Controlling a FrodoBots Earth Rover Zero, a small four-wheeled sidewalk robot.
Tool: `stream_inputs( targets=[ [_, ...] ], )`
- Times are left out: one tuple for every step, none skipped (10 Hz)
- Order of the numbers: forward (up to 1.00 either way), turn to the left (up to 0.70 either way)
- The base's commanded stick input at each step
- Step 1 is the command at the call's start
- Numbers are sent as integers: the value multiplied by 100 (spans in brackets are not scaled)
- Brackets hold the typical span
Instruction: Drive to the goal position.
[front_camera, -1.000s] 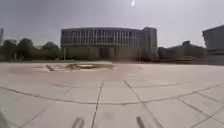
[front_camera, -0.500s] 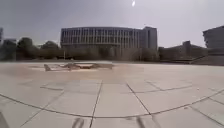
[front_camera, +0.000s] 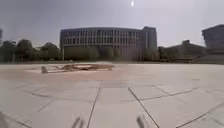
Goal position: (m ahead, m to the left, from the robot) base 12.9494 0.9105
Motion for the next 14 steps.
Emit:
stream_inputs(
  targets=[
    [70,0],
    [70,-23],
    [70,-35],
    [70,-35],
    [70,0],
    [70,0],
    [70,0],
    [70,0],
    [70,0],
    [70,0],
    [70,0],
    [70,0],
    [70,0],
    [70,0]
  ],
)
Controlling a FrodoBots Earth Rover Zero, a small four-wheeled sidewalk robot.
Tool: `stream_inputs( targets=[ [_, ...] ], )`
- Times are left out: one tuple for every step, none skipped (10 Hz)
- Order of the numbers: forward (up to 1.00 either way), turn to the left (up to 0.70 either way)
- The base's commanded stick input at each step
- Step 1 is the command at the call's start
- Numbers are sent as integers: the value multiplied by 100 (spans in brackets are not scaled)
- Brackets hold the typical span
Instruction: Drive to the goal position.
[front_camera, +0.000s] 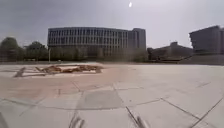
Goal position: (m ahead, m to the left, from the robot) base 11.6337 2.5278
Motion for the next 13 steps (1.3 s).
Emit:
stream_inputs(
  targets=[
    [70,0],
    [70,0],
    [70,0],
    [70,0],
    [70,0],
    [70,0],
    [70,-29],
    [70,-27],
    [70,0],
    [70,0],
    [70,0],
    [70,0],
    [70,0]
  ],
)
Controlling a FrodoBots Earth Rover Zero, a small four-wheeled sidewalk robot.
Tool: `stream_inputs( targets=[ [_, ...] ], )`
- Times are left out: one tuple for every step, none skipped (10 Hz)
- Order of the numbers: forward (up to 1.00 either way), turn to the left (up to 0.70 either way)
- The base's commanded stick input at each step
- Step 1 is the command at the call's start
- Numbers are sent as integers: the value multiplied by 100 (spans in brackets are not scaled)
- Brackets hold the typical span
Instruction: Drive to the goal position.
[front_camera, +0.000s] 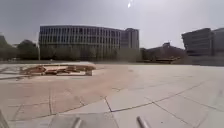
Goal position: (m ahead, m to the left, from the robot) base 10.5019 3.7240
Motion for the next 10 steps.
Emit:
stream_inputs(
  targets=[
    [70,0],
    [70,0],
    [70,0],
    [70,0],
    [70,0],
    [70,0],
    [70,0],
    [70,0],
    [70,0],
    [70,0]
  ],
)
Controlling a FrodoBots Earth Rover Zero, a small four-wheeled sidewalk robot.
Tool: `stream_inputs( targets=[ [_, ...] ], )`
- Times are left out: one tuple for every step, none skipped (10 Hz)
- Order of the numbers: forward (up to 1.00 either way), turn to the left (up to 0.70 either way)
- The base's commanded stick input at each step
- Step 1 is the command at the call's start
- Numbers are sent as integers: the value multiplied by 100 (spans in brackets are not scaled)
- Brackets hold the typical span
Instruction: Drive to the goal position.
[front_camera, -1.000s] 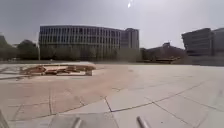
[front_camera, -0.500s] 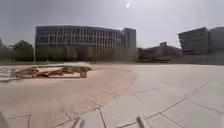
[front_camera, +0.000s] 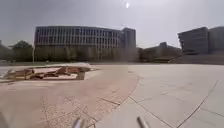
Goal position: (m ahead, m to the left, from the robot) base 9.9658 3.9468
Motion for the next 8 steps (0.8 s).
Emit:
stream_inputs(
  targets=[
    [70,0],
    [70,0],
    [70,0],
    [70,0],
    [70,0],
    [70,0],
    [70,0],
    [70,0]
  ],
)
